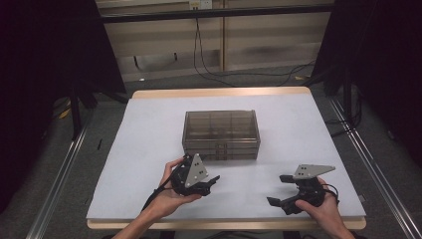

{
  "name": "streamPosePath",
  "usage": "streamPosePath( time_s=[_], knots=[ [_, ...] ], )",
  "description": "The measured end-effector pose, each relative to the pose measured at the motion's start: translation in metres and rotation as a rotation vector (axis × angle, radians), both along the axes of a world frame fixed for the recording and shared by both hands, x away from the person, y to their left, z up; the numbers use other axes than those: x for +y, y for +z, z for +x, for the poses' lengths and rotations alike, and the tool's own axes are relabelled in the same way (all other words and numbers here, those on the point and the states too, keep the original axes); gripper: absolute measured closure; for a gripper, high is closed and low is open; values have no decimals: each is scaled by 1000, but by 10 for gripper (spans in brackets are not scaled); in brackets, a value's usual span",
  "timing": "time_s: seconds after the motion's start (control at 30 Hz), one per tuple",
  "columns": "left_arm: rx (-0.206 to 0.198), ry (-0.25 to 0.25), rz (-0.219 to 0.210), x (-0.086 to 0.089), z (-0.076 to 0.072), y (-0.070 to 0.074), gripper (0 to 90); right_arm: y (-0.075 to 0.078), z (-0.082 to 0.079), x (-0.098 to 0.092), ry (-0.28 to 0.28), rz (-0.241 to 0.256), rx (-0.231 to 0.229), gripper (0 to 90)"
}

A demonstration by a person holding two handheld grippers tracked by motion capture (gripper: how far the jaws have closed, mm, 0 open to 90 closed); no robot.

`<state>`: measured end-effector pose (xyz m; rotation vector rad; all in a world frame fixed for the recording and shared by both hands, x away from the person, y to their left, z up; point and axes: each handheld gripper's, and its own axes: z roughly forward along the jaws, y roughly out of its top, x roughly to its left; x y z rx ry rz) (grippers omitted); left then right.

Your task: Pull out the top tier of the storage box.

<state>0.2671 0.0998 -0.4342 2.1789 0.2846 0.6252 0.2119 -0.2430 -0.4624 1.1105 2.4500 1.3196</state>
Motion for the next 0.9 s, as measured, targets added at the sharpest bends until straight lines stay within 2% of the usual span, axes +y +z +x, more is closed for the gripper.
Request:
streamPosePath(
  time_s=[0.03, 0.13, 0.17, 0.23, 0.33, 0.37, 0.47, 0.7, 0.83, 0.9],
  knots=[
    [-21, -4, 7, -2, 0, 1, 299, 0, 0, 0, 0, 0, 0, 81],
    [-43, -5, 10, -3, 0, 2, 324, 0, 0, 0, 2, -1, 0, 81],
    [-73, -20, 28, -3, 0, 3, 342, 0, 1, 0, 0, -1, 1, 81],
    [-72, -16, 33, -4, 0, 2, 352, 0, 1, 0, 0, -2, 0, 81],
    [-98, -15, 46, -6, 2, 2, 384, 0, 1, 0, 0, -1, 2, 81],
    [-96, -19, 59, -7, 2, 2, 384, 0, 1, 0, -1, -2, 0, 81],
    [-136, -22, 80, -10, 2, 2, 407, 0, 1, 0, 0, -1, 1, 82],
    [-194, -9, 126, -16, 2, 4, 411, 0, 0, 0, -1, 0, -2, 83],
    [-239, -4, 147, -20, 3, 4, 452, 0, 1, -1, -3, 1, -4, 83],
    [-228, 6, 156, -21, 4, 5, 464, 0, 1, 0, -1, 0, -2, 83]
  ],
)
